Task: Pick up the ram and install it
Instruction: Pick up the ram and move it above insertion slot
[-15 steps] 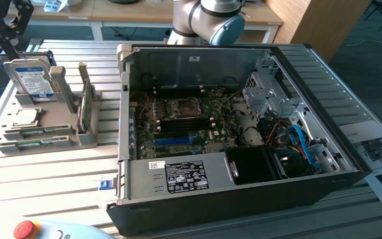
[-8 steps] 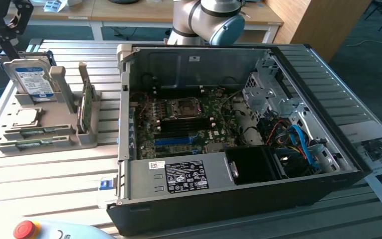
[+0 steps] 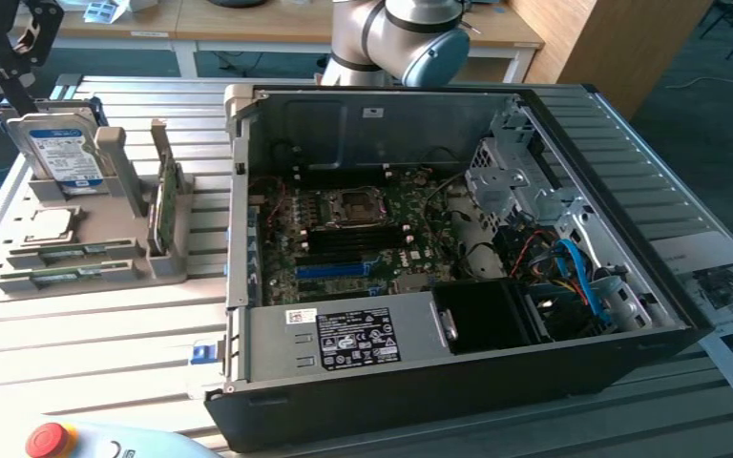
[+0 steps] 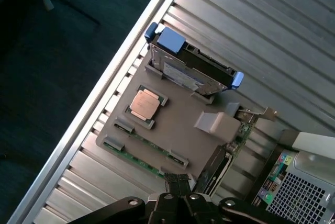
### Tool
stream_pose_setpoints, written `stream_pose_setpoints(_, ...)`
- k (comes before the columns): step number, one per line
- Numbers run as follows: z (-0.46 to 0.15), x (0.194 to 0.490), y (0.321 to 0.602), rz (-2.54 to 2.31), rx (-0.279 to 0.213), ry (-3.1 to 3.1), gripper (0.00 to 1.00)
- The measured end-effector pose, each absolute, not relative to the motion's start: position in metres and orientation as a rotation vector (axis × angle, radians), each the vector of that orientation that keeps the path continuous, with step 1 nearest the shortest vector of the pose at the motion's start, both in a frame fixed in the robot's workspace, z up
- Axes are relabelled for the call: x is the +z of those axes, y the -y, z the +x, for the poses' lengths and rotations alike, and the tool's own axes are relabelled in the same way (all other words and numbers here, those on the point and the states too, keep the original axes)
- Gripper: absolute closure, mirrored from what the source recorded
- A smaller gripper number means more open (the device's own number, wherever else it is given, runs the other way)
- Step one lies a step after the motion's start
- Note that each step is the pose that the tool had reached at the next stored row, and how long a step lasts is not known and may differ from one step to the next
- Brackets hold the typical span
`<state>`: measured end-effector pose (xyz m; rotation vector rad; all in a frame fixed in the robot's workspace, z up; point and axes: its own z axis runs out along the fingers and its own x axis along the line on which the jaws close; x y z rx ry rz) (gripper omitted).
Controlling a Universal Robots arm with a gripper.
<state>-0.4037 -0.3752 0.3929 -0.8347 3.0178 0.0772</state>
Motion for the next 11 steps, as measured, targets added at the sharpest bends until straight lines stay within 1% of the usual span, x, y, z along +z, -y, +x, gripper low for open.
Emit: stream_pose_setpoints(11, -0.4037, 0.3929, 0.3752, -0.937, 0.078, -2.989, 0.9)
